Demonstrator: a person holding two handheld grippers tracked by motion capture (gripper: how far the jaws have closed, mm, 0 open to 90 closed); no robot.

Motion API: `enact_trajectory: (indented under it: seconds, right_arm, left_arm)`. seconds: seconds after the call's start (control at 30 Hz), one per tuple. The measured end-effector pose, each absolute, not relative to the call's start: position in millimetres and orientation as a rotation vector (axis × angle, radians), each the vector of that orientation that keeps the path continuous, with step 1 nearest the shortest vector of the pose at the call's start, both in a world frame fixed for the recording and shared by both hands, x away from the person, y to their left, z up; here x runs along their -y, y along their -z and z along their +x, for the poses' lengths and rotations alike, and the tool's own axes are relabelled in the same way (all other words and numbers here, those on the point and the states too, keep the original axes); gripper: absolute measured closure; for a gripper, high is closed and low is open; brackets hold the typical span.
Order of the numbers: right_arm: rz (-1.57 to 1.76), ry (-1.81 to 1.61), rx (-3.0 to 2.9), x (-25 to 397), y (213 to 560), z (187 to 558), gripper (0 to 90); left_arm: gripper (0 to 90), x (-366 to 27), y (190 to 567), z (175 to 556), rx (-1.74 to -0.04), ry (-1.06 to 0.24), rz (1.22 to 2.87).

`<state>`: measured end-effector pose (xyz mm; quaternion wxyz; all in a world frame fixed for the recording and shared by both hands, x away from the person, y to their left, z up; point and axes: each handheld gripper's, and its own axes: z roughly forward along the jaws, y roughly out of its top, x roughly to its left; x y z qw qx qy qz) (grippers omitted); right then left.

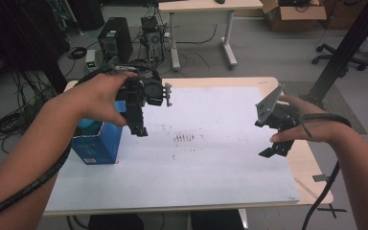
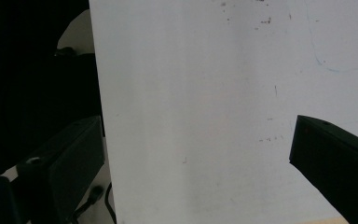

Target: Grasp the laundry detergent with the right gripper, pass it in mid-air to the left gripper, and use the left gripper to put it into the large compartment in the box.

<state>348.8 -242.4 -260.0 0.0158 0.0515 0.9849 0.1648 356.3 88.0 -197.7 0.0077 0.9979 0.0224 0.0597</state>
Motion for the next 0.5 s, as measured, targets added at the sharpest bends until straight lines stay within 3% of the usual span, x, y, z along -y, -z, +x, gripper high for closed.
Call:
enact_trajectory:
  seconds: [0.5]
  right_arm:
    - [0.134, -0.308, -3.107, 226, 257, 377, 3.5]
  left_arm:
    - [0.2, -80, 217, 365, -0.059, -0.131, 3.141]
